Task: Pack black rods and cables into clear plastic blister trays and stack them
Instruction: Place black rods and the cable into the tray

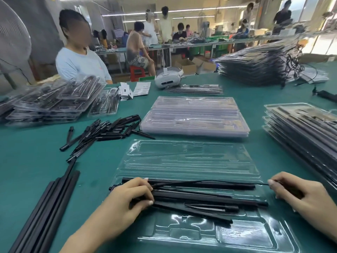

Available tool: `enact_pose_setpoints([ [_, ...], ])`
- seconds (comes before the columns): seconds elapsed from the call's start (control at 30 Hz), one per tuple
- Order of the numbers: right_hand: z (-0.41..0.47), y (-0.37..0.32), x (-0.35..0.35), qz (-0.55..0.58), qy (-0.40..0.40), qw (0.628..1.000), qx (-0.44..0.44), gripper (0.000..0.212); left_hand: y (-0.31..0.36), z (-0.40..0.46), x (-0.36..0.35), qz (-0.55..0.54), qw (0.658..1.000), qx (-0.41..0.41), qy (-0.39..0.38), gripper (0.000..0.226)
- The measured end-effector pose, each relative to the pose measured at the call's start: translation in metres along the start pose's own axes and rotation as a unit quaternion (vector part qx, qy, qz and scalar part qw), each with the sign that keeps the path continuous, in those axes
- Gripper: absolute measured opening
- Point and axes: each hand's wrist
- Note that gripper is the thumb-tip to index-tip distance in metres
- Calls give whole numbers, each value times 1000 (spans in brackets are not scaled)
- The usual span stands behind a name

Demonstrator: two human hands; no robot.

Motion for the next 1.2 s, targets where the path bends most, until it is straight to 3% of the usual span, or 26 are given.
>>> enact_pose_setpoints([
  [0.13,2,4,-2,46,24,998,18,10,1,-1,-2,37,999,3,14,17],
  [0.33,5,13,4,241,57,967,52,33,14,-3,-14,81,996,-9,25,18],
  [0.47,7,20,4,217,49,971,85,27,17,-5,-16,88,995,19,47,20],
  [0.57,4,15,9,210,-12,971,112,29,17,-8,-18,89,995,38,38,24],
  [0.7,3,13,7,92,-89,979,158,36,20,-10,-17,107,993,32,48,22],
  [0.83,4,15,-1,12,-55,979,198,47,20,-10,-15,109,992,22,54,21],
  [1.07,9,12,-11,-14,-48,966,255,33,15,3,5,17,990,56,127,28],
  [1.13,11,12,-13,-20,-48,962,269,33,4,12,19,57,991,53,105,23],
  [1.2,11,13,-13,-28,-53,959,278,26,-7,21,33,93,994,60,17,17],
])
Point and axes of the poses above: each hand's wrist, its own z-axis towards the middle knuckle, its own x-axis out of the back of the hand, y = z × x, and after that the axes turned 13 degrees about -x, right-handed
